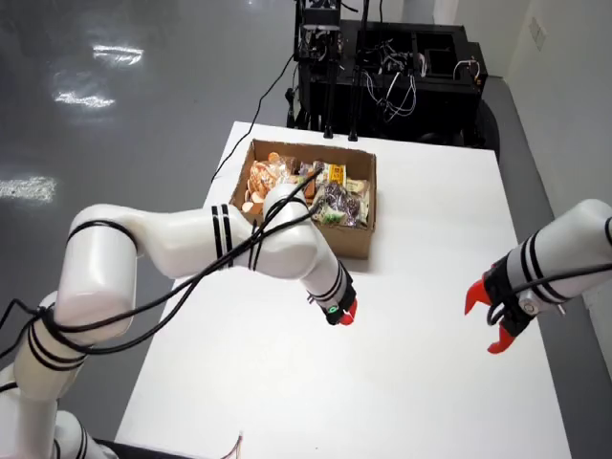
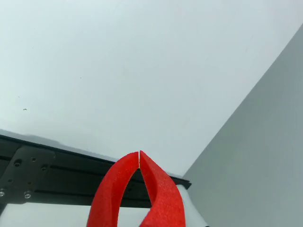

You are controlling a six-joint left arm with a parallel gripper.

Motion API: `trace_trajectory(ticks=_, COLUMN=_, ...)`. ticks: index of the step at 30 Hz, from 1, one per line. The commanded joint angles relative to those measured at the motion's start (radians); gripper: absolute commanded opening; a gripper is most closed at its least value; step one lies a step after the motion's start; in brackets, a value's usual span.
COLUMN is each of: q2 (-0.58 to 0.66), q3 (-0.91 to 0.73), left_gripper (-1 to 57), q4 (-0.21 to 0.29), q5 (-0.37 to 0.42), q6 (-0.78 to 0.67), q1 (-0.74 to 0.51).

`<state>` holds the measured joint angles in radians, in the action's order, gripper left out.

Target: Grasp a snack and put it in the bin.

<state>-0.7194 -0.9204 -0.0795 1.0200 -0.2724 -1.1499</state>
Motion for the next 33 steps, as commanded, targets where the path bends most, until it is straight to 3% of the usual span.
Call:
trace_trajectory(ticks=1, q2=0.0, q3=0.0, left_gripper=0.0, q4=0.0, q5=0.0, q6=0.003, q1=0.004)
trace_trajectory(ticks=33, q2=0.0, q3=0.0, left_gripper=0.0, q4=0.0, q5=0.0, q6=0.004, q1=-0.012)
